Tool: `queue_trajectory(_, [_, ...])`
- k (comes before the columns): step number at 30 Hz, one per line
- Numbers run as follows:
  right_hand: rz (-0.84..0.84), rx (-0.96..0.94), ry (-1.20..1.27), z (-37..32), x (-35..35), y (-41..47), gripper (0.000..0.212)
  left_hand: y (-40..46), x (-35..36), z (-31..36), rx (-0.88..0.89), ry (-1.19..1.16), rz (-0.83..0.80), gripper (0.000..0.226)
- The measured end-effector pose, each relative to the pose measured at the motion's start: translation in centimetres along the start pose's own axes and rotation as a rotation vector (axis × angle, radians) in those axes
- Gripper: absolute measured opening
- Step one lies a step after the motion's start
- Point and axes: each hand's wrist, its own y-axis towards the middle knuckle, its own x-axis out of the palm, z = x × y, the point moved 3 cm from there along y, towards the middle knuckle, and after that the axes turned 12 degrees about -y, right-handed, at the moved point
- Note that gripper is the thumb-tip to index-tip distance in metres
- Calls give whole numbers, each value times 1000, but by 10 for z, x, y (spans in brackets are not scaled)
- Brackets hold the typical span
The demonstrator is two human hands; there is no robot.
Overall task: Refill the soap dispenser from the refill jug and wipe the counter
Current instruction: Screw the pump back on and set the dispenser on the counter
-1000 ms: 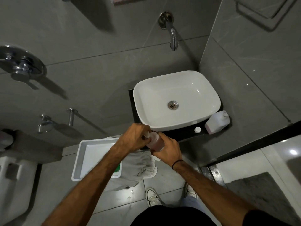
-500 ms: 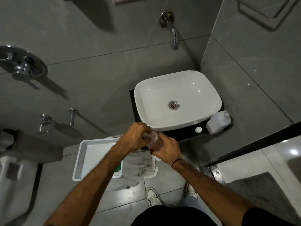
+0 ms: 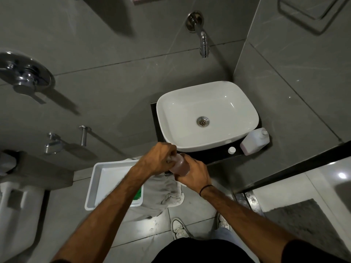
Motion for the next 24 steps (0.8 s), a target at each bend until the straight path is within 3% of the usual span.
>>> queue_trajectory(10, [-27,10,-22,2,6,0,66,-2,3,3,166,66,-120,23])
queue_trajectory(15, [-47,-4,-19,3,5,0,67,-5,-4,-3,52,-63,-4,51])
queue_trajectory(19, [-27,8,-18,4,2,1,69,-4,-17,-6,22,-56,42,19])
queue_trajectory(24, [-15,29,-20,5,2,2,64,-5,-20,-1,115,-72,30,12])
